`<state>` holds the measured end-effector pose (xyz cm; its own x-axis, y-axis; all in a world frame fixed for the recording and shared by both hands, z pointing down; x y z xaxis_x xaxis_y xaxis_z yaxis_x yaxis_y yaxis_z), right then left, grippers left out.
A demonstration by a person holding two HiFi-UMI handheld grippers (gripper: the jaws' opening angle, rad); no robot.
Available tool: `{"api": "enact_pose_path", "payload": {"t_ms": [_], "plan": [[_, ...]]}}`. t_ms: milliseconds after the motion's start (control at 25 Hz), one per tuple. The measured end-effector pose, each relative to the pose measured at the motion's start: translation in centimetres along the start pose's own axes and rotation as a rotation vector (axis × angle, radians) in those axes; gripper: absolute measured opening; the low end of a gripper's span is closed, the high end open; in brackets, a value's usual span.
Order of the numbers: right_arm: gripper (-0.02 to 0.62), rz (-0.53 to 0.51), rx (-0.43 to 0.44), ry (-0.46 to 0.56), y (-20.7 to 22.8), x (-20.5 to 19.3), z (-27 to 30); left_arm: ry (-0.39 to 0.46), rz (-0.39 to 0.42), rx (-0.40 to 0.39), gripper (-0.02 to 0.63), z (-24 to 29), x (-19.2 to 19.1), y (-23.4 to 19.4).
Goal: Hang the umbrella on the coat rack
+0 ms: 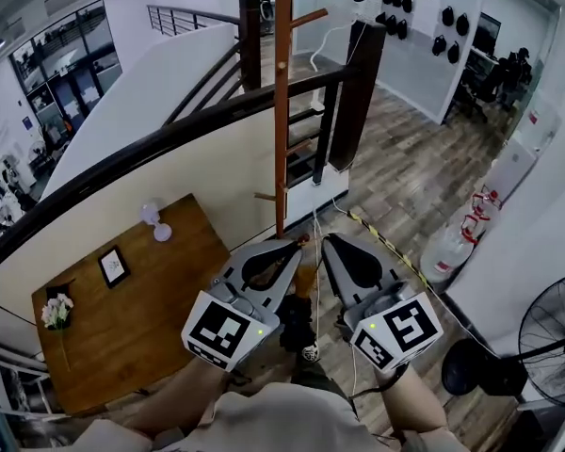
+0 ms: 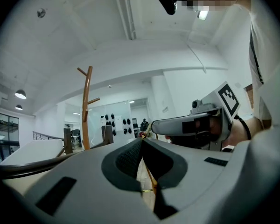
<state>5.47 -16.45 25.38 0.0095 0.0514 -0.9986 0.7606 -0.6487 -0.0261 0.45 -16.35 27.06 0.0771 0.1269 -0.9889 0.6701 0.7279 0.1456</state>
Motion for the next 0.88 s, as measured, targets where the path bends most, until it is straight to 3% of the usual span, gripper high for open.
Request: {"api": "enact_pose_path", "payload": {"t_ms": [560, 880], "plan": [[0.008, 0.034, 0.265, -0.007, 11.5, -0.9, 10.7, -0.058, -0.017, 0.254, 0.006, 11.2, -2.0, -9.3], [0.008, 0.04, 0.348, -0.017, 14.1, -1.8, 14.6, -0.083, -0.021, 0.354, 0.005, 13.5, -2.9, -12.7]]}}
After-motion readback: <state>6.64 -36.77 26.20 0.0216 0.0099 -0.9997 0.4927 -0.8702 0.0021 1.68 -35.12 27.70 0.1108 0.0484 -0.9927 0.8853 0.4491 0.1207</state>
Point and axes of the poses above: the fingertips, and each gripper's own axes: z forward along the fingers, y to its right, x out of its top, the point moved 1 cm from there along -z, backward along the fingers, and after that the axes turned 2 degrees about -x, right-handed, at the moved point
